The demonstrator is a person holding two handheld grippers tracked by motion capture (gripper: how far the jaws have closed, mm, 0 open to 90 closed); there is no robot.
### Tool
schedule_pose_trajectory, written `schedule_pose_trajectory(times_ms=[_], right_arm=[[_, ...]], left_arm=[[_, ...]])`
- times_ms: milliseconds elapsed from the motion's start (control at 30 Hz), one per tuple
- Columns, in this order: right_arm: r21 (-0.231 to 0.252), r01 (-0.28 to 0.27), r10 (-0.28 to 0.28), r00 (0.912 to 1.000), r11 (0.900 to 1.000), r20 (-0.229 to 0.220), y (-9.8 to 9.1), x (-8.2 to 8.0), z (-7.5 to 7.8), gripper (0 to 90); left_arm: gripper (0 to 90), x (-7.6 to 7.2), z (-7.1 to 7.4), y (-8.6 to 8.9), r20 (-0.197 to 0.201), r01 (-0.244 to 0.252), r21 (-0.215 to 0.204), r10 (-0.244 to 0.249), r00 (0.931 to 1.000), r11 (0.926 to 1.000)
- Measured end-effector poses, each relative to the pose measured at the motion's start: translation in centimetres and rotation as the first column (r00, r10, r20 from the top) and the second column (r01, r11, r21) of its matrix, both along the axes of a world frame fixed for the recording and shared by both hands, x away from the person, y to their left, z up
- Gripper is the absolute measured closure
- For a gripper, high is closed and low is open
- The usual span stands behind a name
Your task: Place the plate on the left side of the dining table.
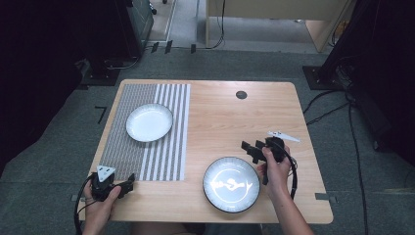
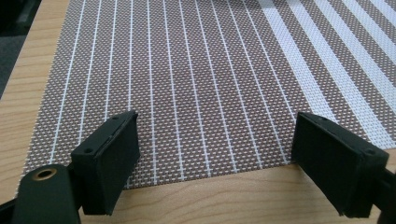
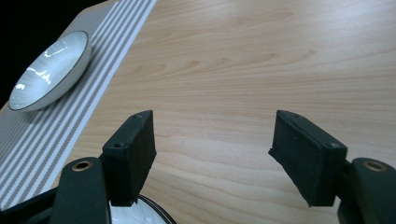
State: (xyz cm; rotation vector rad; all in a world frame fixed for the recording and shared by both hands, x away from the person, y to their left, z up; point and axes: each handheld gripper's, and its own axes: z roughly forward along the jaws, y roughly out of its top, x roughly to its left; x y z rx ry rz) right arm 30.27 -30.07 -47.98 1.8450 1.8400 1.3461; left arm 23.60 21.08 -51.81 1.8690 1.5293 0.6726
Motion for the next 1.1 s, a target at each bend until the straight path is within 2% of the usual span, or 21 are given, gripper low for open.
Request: schedule_pose_trajectory(times_ms=[300, 633, 1100], right_arm=[[-0.01, 0.052, -0.053, 0.9985, 0.9986, -0.015, -2.8, -1.5, -1.1, 30.4], [-0.027, 0.116, -0.117, 0.9922, 0.9929, -0.044, -5.8, -3.5, -2.0, 30.2], [-0.032, 0.221, -0.223, 0.9724, 0.9747, -0.069, -10.4, -6.7, -3.3, 30.1]], left_arm=[[14.8, 0.0, 0.0, 0.0, 0.0, -0.001, -0.001, 0.001, 1.0, 1.0], [14.8, 0.0, 0.0, 0.0, 0.0, -0.001, 0.0, 0.001, 1.0, 1.0], [14.8, 0.0, 0.0, 0.0, 0.0, -0.003, 0.0, 0.003, 1.0, 1.0]])
